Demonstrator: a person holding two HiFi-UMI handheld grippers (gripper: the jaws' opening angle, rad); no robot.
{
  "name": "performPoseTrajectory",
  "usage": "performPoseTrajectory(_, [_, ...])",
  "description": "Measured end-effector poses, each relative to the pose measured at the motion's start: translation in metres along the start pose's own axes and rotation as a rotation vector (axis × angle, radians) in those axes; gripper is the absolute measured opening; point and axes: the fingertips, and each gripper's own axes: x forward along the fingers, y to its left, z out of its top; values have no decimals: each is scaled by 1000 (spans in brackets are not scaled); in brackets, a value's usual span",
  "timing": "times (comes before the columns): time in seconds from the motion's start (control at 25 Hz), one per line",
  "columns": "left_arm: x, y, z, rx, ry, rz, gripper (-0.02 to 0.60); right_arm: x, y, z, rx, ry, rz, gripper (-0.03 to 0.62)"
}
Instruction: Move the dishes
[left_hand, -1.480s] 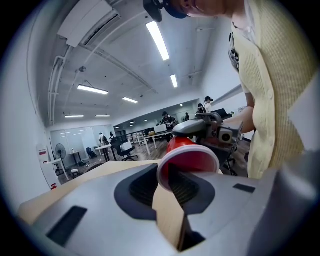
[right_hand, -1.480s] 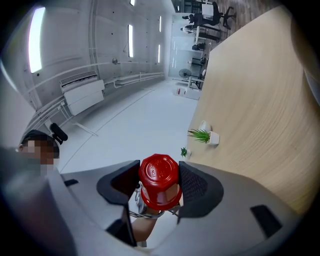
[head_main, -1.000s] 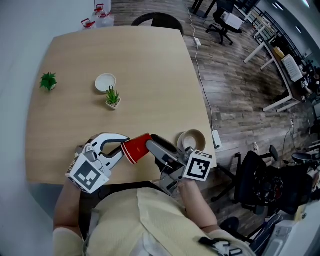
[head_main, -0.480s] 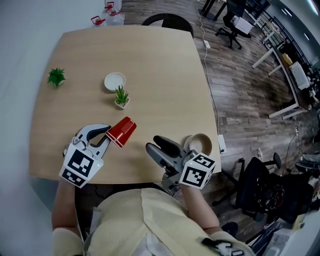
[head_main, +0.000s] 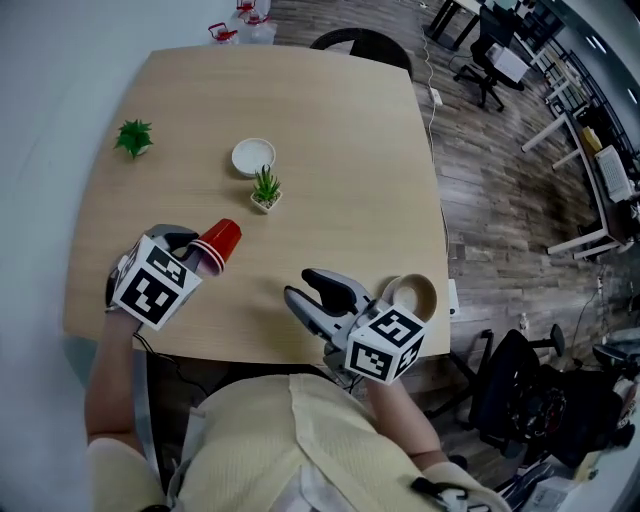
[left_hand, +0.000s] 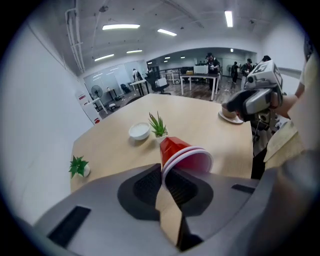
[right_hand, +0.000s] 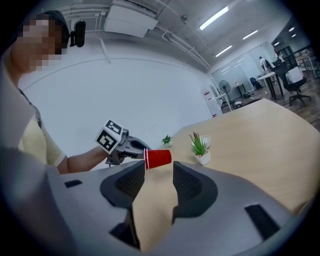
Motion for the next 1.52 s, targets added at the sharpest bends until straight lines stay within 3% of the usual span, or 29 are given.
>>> performPoseTrajectory(0.28, [18,28,-32,47,221,-34,38,20,17,-29,-114,132,20,171])
performPoseTrajectory(0.56, [36,46,-66,172,519,-150,38,35,32,-41,-137,191,66,166])
performPoseTrajectory(0.84, [39,74,-81,229,727,-196,38,39,35,-53,-133,225,68,159])
performPoseTrajectory(0.92, [43,86,-82,265,766,-185,38,39,36,-56,-135,232,67,158])
performPoseTrajectory(1.08, [47,88,-86,294,822,-253,38,37,39,-59,-133,241,57,156])
performPoseTrajectory(1.52, [58,79,-84,384,848,-365,40,41,40,-68,-126,262,48,152])
